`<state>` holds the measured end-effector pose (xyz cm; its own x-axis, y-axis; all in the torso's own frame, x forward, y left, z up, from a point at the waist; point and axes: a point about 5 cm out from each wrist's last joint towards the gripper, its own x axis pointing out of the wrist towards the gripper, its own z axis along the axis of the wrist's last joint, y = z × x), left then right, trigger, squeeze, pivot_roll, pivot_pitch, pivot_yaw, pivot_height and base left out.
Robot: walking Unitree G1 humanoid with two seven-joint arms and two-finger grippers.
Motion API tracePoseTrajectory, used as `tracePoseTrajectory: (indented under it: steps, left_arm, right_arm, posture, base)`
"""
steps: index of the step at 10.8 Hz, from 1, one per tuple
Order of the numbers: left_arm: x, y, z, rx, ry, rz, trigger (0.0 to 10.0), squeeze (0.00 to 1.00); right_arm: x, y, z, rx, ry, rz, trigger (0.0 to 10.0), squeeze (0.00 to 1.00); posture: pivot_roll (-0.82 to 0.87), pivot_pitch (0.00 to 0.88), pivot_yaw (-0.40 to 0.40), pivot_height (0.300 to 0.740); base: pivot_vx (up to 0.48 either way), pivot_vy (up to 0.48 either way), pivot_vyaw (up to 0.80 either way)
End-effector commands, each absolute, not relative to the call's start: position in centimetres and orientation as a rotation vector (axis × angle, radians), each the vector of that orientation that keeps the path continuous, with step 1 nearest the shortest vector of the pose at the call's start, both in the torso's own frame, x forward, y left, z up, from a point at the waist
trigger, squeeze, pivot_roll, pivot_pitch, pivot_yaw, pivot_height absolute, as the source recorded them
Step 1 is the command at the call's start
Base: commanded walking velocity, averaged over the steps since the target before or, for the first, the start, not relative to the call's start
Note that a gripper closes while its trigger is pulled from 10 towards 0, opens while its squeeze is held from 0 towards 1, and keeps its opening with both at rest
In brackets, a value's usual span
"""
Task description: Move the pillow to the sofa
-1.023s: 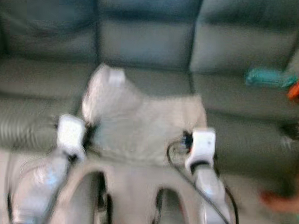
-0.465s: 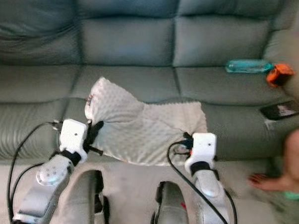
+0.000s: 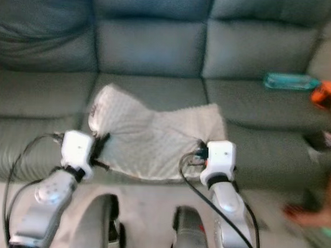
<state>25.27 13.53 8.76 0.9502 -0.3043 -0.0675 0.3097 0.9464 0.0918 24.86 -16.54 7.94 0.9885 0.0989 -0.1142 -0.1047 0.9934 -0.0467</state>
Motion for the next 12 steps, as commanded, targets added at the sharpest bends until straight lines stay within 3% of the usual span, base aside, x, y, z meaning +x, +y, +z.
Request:
tracePoseTrajectory:
  steps: [1, 6, 9, 12]
  left_arm:
    - [25.1, 12.7, 8.8, 0.088, 0.044, -0.339, 10.0, 0.00]
    - [25.1, 12.7, 8.3, 0.106, 0.071, -0.349, 10.0, 0.00]
    - [27.2, 14.3, 7.7, 0.154, 0.126, -0.298, 10.0, 0.00]
    - [29.8, 14.8, 8.3, 0.165, 0.128, -0.261, 10.0, 0.00]
  right_arm:
    - [24.7, -17.2, 8.1, -0.061, 0.104, 0.088, 10.0, 0.00]
    - [25.2, -17.1, 8.1, -0.063, 0.104, 0.089, 10.0, 0.00]
    - [26.4, -18.1, 9.0, -0.063, 0.096, 0.042, 10.0, 0.00]
    - [29.8, -19.1, 11.2, -0.065, 0.042, 0.030, 10.0, 0.00]
  posture:
    - [-0.04, 0.118, -0.007, 0.627]
    - [-0.02, 0.129, -0.009, 0.627]
    - [-0.03, 0.251, 0.013, 0.627]
    - [-0.04, 0.372, 0.037, 0.627]
  base:
    - [0.311, 0.000, 0.00]
    - [0.058, 0.000, 0.00]
    - [0.000, 0.000, 0.00]
    - [0.000, 0.000, 0.00]
